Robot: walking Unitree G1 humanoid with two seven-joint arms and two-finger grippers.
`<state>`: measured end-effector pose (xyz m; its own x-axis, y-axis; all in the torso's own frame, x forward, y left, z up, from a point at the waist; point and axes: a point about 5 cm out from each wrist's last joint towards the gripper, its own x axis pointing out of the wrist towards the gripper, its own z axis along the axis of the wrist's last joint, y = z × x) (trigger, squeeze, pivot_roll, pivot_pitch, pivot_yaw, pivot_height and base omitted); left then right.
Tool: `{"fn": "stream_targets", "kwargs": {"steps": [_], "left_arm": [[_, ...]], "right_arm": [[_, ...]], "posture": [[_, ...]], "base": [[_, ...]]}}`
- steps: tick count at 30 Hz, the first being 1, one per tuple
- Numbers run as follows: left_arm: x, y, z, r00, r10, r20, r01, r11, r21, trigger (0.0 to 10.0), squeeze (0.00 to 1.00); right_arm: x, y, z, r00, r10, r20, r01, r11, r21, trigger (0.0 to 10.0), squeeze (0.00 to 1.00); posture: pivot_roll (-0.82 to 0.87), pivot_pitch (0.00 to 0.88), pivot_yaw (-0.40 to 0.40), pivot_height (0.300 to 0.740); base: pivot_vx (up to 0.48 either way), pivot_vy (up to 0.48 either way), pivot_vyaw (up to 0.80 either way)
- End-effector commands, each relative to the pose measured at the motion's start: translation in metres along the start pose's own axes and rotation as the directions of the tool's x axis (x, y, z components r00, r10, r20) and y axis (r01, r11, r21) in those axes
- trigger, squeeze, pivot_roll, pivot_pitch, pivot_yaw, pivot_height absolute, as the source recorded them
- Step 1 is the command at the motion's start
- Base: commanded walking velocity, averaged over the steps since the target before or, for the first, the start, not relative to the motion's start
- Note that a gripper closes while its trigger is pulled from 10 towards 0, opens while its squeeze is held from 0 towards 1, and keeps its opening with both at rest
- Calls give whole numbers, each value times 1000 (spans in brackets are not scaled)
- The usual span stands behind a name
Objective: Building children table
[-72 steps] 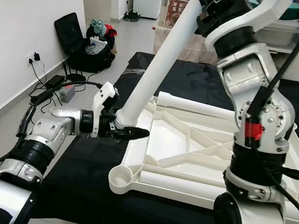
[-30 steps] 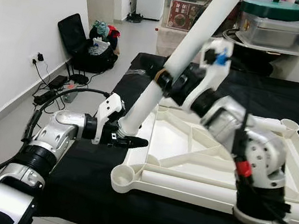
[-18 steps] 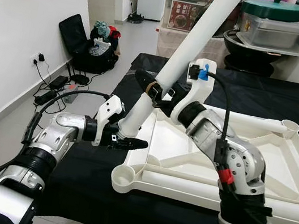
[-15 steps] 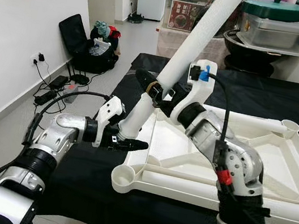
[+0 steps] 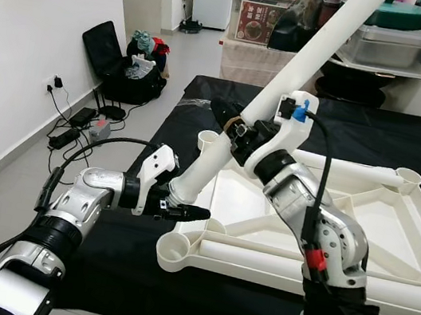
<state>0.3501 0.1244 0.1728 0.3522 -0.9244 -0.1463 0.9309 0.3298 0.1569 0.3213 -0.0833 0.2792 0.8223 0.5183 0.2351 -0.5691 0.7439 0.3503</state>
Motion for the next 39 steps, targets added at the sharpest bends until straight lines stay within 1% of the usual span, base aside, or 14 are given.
{"fn": "stream_targets", "kwargs": {"steps": [1, 15, 17, 21, 26, 30, 32, 33, 34, 35, 36, 37, 38, 39], "left_arm": [[-2, -2, 3, 998, -52, 24, 52, 998, 19, 10000, 1000], [-10, 0, 11, 995, -70, 67, 69, 998, 11, 10000, 1000], [-14, 1, 16, 996, -65, 67, 62, 997, 48, 10000, 1000], [-15, 2, 19, 996, -41, 84, 36, 998, 59, 10000, 1000], [-23, -1, 33, 986, 6, 167, -15, 999, 51, 10000, 1000], [-24, -2, 34, 985, 3, 175, -12, 999, 49, 10000, 1000], [-30, -5, 31, 987, 22, 159, -30, 998, 47, 10000, 1000], [-34, -2, 28, 984, 80, 158, -87, 995, 44, 10000, 114], [-39, 4, 25, 973, 164, 160, -170, 985, 25, 10000, 0], [-44, 11, 22, 955, 252, 158, -256, 967, 3, 10000, 0], [-44, 11, 22, 955, 252, 158, -256, 967, 3, 10000, 0], [-51, 21, 16, 913, 384, 137, -384, 923, -27, 10000, 0], [-51, 21, 16, 913, 384, 137, -384, 923, -27, 10000, 0], [-56, 26, 12, 878, 464, 118, -462, 886, -44, 10000, 0]], "right_arm": [[-3, -6, -5, 999, -36, -20, 35, 999, -29, 0, 0], [-3, -6, -7, 999, -44, -14, 43, 998, -39, 0, 0], [-6, -20, -6, 993, -116, -11, 115, 989, -92, 0, 0], [-8, -27, -6, 989, -148, -12, 146, 982, -117, 0, 0], [-18, -51, -1, 968, -249, 13, 248, 953, -177, 0, 0], [-20, -53, 0, 966, -259, 16, 258, 949, -182, 0, 0], [-25, -64, 8, 954, -299, 37, 300, 935, -189, 0, 0], [-28, -69, 13, 948, -315, 53, 319, 927, -195, 0, 0], [-31, -73, 18, 943, -326, 68, 333, 922, -198, 0, 0], [-33, -74, 22, 941, -329, 80, 339, 919, -201, 0, 0], [-33, -74, 22, 941, -329, 80, 339, 919, -201, 0, 0], [-36, -76, 27, 937, -334, 100, 348, 916, -201, 0, 0], [-36, -76, 27, 937, -334, 100, 348, 916, -201, 0, 0], [-37, -77, 29, 935, -336, 112, 353, 914, -201, 0, 0]], "posture": [[-99, 0, 63, 740], [-64, 0, 66, 740], [-43, 0, 55, 740], [-41, 0, 54, 740], [-33, 0, 51, 740], [-33, 0, 51, 740], [-29, 0, 47, 740], [-30, 0, 48, 740], [-29, 0, 48, 740], [-26, 0, 45, 740], [-26, 0, 45, 740], [-21, 0, 42, 740], [-21, 0, 42, 740], [-21, 0, 42, 740]], "base": [[0, 0, 0], [0, 0, 0], [0, 0, 0], [0, 0, 0], [0, 0, 0], [0, 0, 0], [0, 0, 0], [0, 0, 0], [0, 0, 0], [0, 0, 0], [0, 0, 0], [0, 0, 0], [0, 0, 0], [0, 0, 0]]}}
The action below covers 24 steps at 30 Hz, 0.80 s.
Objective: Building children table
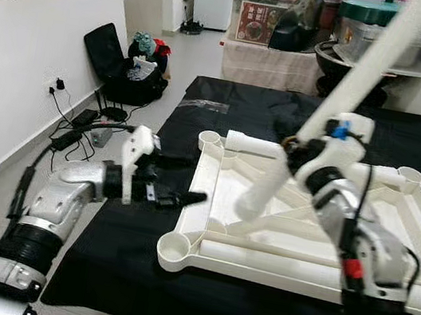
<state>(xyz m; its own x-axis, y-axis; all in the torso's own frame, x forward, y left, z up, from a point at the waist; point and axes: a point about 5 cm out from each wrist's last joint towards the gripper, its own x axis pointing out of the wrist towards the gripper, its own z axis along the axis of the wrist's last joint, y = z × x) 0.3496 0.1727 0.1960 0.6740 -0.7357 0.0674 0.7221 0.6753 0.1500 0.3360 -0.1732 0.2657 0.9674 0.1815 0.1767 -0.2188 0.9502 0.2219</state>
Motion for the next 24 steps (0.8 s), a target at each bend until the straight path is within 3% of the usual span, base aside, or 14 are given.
{"fn": "stream_targets", "kwargs": {"steps": [1, 3, 5, 11, 17, 24], "left_arm": [[-11, 14, -6, 986, 163, -26, -163, 987, -10, 10000, 0], [-11, 14, -6, 986, 163, -26, -163, 987, -10, 10000, 0], [-20, 7, -16, 970, 240, -37, -242, 968, -70, 10000, 0], [-21, 3, -14, 960, 280, -15, -280, 955, -97, 10000, 0], [-18, 4, -11, 947, 321, 10, -318, 942, -111, 10000, 0], [-14, 3, -13, 924, 383, 3, -379, 915, -137, 10000, 0]], "right_arm": [[-1, 0, 6, 999, 3, 45, -3, 1000, 1, 0, 0], [-1, 0, 6, 999, 3, 45, -3, 1000, 1, 0, 0], [-4, -2, 11, 995, -26, 93, 27, 1000, -4, 0, 0], [-6, -1, 8, 994, -42, 105, 44, 999, -16, 0, 0], [-7, 5, 2, 995, -27, 100, 27, 1000, -6, 0, 0], [-12, 10, -6, 997, 1, 80, -1, 1000, -2, 0, 0]], "posture": [[-12, 0, 32, 740], [-12, 0, 32, 740], [8, 0, 12, 740], [13, 0, 9, 740], [22, 0, 4, 740], [13, 0, 6, 740]], "base": [[0, 0, 0], [0, 0, 0], [0, 0, 0], [0, 0, 0], [0, 480, 0], [0, 461, -515]]}}
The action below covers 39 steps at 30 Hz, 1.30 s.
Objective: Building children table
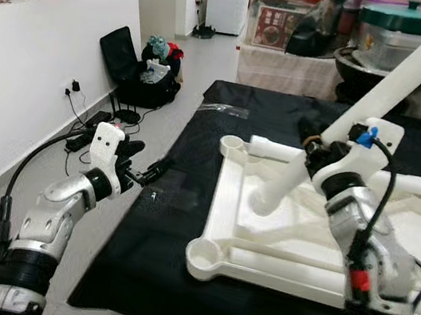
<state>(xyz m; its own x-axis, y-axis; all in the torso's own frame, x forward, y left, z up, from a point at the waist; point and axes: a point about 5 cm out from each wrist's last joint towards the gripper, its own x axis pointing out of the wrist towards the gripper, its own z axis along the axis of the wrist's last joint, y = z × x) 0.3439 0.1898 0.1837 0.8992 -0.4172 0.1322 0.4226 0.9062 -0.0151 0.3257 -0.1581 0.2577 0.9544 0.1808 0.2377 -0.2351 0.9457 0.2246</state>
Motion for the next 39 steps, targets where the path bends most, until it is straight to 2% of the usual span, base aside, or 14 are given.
{"fn": "stream_targets", "kwargs": {"steps": [1, 5, 16, 20, 24, 26, 28, 29, 31, 34, 35, 36, 37, 39], "left_arm": [[1, -5, -2, 1000, 0, -15, 0, 1000, -11, 10000, 0], [2, -8, -4, 1000, 7, -18, -8, 1000, -23, 10000, 0], [0, -10, -9, 999, 45, -20, -45, 999, -19, 10000, 0], [-2, -7, -16, 996, 73, -50, -74, 997, -12, 10000, 0], [-3, -6, -17, 995, 81, -57, -82, 997, -8, 10000, 0], [-4, -2, -20, 992, 101, -72, -102, 995, -7, 10000, 0], [-4, 0, -23, 990, 116, -82, -117, 993, -8, 10000, 0], [-4, 0, -23, 990, 116, -82, -117, 993, -8, 10000, 0], [-3, -1, -25, 989, 118, -90, -120, 993, -9, 10000, 0], [-2, -2, -26, 989, 117, -93, -118, 993, -8, 10000, 0], [0, -3, -25, 989, 113, -91, -114, 993, -8, 10000, 0], [0, -3, -25, 989, 113, -91, -114, 993, -8, 10000, 0], [0, -2, -24, 989, 116, -89, -117, 993, -7, 10000, 0], [0, 0, -23, 989, 121, -87, -122, 993, -7, 10000, 0]], "right_arm": [[-4, -4, 3, 1000, -11, 18, 11, 1000, -9, 0, 0], [-5, -2, 2, 1000, -1, 24, 1, 1000, -22, 0, 0], [-7, 4, 1, 999, 40, 11, -40, 998, -38, 0, 0], [-17, 12, -2, 987, 150, -48, -155, 980, -127, 0, 0], [-22, 8, -4, 982, 172, -79, -182, 972, -149, 0, 0], [-32, 3, -5, 962, 232, -147, -253, 956, -148, 78, 0], [-39, 5, -9, 937, 294, -188, -323, 934, -151, 275, 0], [-39, 5, -9, 937, 294, -188, -323, 934, -151, 275, 0], [-45, 11, -18, 903, 364, -227, -404, 900, -165, 275, 0], [-47, 13, -21, 890, 388, -240, -431, 887, -166, 275, 0], [-48, 17, -23, 871, 423, -249, -468, 869, -162, 784, 0], [-48, 17, -23, 871, 423, -249, -468, 869, -162, 784, 0], [-46, 21, -23, 854, 456, -249, -500, 852, -156, 2078, 0], [-45, 25, -22, 842, 480, -247, -523, 838, -154, 2000, 0]], "posture": [[13, 0, 5, 740], [13, 0, 3, 740], [11, 0, -5, 740], [12, 0, -3, 740], [13, 0, -5, 740], [4, 0, -3, 740], [2, 0, 1, 740], [2, 0, 1, 740], [2, 0, 5, 740], [2, 0, 5, 740], [11, 0, 0, 740], [11, 0, 0, 740], [14, 0, -1, 740], [18, 0, -3, 740]], "base": [[0, 409, -800], [0, 408, -541], [0, 0, -358], [0, 0, 0], [0, 0, 0], [0, 0, 0], [0, 0, 0], [0, 0, 0], [0, 0, 0], [0, 0, 0], [0, 0, 0], [0, 0, 0], [0, 0, 0], [0, 0, 0]]}}
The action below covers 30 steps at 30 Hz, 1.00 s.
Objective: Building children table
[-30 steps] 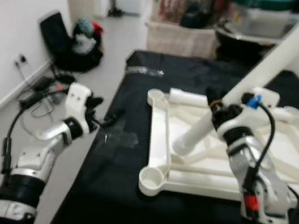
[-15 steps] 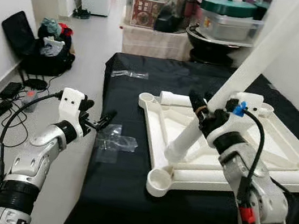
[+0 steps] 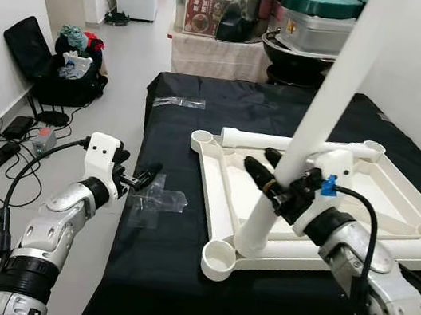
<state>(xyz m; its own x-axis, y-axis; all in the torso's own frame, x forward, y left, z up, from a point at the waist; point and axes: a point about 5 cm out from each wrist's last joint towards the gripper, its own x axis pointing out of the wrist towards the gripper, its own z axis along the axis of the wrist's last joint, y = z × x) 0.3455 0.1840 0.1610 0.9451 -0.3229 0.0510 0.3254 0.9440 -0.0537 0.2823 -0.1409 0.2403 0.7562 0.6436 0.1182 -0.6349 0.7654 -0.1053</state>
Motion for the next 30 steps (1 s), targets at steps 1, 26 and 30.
{"fn": "stream_targets", "kwargs": {"steps": [1, 26, 30], "left_arm": [[0, 5, 0, 1000, 21, -7, -21, 1000, 13, 10000, 0], [-5, 12, -4, 999, 50, -13, -50, 999, 17, 10000, 0], [-5, 11, -5, 999, 50, -15, -50, 999, 17, 10000, 0]], "right_arm": [[4, 6, -5, 998, 63, -27, -63, 998, 27, 2000, 0], [4, 18, -15, 969, 239, -58, -238, 971, 29, 4941, 0], [2, 17, -20, 970, 233, -71, -230, 972, 42, 7020, 0]], "posture": [[18, 0, -3, 740], [44, 0, -26, 740], [47, 0, -28, 740]], "base": [[0, 0, 0], [0, 0, 0], [0, 0, 0]]}}
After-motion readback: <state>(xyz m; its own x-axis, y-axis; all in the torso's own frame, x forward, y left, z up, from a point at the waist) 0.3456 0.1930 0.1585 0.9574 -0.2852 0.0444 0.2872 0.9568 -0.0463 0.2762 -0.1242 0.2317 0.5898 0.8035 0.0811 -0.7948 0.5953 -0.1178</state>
